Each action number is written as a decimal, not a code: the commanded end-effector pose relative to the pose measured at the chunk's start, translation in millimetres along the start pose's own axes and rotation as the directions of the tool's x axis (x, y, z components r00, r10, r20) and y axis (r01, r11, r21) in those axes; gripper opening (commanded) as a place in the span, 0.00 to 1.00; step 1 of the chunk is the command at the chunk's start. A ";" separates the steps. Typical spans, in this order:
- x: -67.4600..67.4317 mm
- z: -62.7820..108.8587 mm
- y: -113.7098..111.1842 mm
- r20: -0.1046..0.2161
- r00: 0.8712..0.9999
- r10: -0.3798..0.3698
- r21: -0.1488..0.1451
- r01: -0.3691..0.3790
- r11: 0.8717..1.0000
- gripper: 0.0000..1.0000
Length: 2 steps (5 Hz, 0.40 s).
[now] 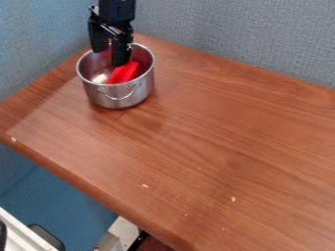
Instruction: Put the red object in the metal pot
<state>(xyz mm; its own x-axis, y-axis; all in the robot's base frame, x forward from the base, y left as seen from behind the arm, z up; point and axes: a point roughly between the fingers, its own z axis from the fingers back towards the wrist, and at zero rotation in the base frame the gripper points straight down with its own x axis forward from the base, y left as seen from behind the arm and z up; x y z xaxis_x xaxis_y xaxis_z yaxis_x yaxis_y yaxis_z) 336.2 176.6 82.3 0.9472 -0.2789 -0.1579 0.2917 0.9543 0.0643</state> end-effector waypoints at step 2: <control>-5.8 28.2 6.5 0.056 0.997 -0.059 0.063 0.055 0.996 1.00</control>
<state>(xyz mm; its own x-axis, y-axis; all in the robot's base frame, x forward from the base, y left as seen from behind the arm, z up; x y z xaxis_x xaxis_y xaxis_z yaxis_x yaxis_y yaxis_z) 336.9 176.9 85.8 0.9263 -0.3458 -0.1500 0.3581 0.9314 0.0645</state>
